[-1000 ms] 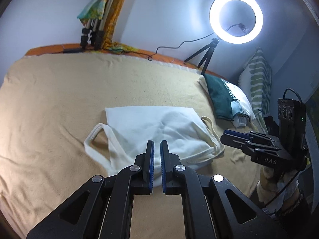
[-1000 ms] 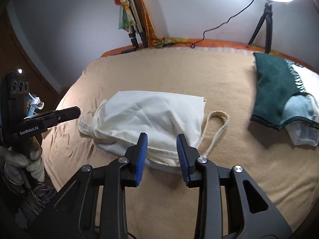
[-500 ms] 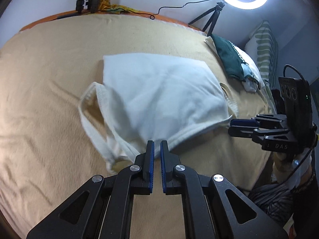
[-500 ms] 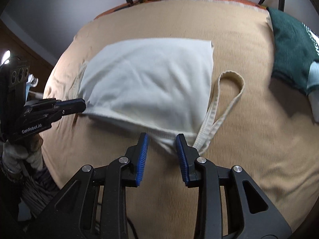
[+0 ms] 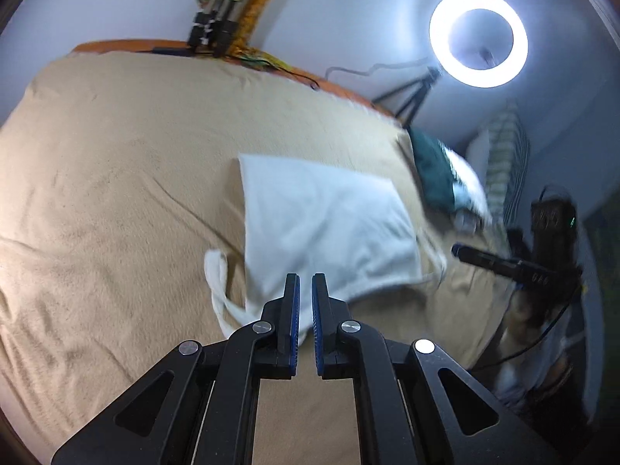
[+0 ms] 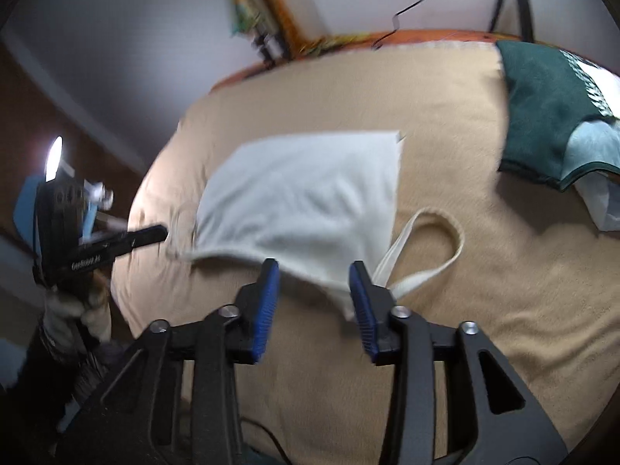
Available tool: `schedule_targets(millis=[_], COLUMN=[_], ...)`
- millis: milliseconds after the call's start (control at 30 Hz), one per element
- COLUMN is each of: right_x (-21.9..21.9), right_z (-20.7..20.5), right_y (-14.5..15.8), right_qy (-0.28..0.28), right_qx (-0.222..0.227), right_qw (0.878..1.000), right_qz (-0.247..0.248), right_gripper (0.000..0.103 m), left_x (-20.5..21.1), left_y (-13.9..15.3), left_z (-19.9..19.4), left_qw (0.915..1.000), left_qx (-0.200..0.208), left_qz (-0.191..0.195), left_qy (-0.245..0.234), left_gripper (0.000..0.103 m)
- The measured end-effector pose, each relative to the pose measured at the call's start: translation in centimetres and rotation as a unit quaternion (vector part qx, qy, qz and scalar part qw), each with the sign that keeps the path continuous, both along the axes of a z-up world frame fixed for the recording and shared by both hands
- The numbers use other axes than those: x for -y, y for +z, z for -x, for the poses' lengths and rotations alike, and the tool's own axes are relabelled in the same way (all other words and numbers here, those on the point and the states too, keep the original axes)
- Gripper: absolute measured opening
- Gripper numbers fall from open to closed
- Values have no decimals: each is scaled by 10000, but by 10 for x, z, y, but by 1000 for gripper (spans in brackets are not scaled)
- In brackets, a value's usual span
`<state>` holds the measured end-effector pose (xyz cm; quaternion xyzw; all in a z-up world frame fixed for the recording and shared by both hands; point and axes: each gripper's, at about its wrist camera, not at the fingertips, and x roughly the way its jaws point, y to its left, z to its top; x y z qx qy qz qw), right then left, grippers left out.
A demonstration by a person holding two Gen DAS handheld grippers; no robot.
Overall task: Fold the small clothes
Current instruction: 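Grasp the folded camisole edge with the right tool while the left tool grasps beside it, then lift the folded camisole with both tools and carry it toward the green cloth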
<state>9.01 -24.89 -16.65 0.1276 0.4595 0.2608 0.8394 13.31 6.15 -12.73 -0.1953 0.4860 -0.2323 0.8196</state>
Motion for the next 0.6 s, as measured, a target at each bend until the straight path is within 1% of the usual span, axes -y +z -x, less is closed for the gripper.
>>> schedule_targets(millis=[67, 100, 167, 233, 300, 433, 600], right_x=[12, 15, 22, 28, 30, 32, 33], right_z=[-15, -21, -32, -39, -44, -57, -71], right_y=[-8, -12, -21, -28, -32, -44, -64], right_qy=[-246, -321, -425, -501, -538, -545, -505], right_qx=[-157, -257, -448, -567, -608, -768, -1100], right_qw=[9991, 9981, 9956, 9933, 9924, 9893, 9851], right_qz=[-310, -452, -700, -871, -926, -1113, -1221], right_gripper=[46, 46, 47, 51, 57, 57, 57], left_x=[-7, -11, -15, -16, -16, -12, -11], left_y=[-8, -13, -23, -30, -36, -43, -55], left_z=[-13, -19, -30, -36, -44, -54, -59], left_qw=[9988, 9975, 9946, 9930, 9916, 9891, 9863], left_qx=[-185, -308, -501, -647, -774, -933, -1120], left_qz=[412, 569, 824, 873, 923, 994, 1039], left_qy=[185, 296, 392, 458, 481, 562, 629], left_gripper=[8, 15, 22, 24, 24, 24, 24])
